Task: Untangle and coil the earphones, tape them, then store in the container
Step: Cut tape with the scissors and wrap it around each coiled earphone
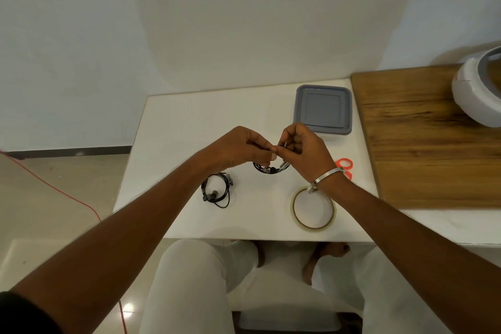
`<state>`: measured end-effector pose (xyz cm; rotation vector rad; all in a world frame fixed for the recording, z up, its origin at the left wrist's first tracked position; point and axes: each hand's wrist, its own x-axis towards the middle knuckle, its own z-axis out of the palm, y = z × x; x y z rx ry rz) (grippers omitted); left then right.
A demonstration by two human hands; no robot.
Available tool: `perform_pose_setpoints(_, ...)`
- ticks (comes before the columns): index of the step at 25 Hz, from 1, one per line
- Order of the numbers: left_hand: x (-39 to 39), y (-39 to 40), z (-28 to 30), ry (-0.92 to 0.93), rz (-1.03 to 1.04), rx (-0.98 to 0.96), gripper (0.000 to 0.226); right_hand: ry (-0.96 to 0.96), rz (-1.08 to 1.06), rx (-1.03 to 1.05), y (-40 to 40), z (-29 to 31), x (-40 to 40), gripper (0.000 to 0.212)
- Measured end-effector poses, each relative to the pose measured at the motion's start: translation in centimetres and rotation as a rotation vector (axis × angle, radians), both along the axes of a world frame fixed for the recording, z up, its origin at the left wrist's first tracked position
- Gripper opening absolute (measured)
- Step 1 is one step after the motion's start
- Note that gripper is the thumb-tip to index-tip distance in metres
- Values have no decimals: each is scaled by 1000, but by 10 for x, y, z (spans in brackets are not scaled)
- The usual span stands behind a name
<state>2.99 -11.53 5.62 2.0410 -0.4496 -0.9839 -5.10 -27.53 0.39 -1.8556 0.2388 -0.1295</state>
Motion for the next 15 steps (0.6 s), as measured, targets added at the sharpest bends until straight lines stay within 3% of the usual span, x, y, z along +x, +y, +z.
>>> perform_pose_setpoints(6, -9, -6, -6, -269, -1, 90, 6, 43, 23, -7, 0, 5, 1, 19)
perform_pose_setpoints(15, -22, -2, -31, -668, -126, 48, 8, 253, 52, -40, 6, 5, 3, 12)
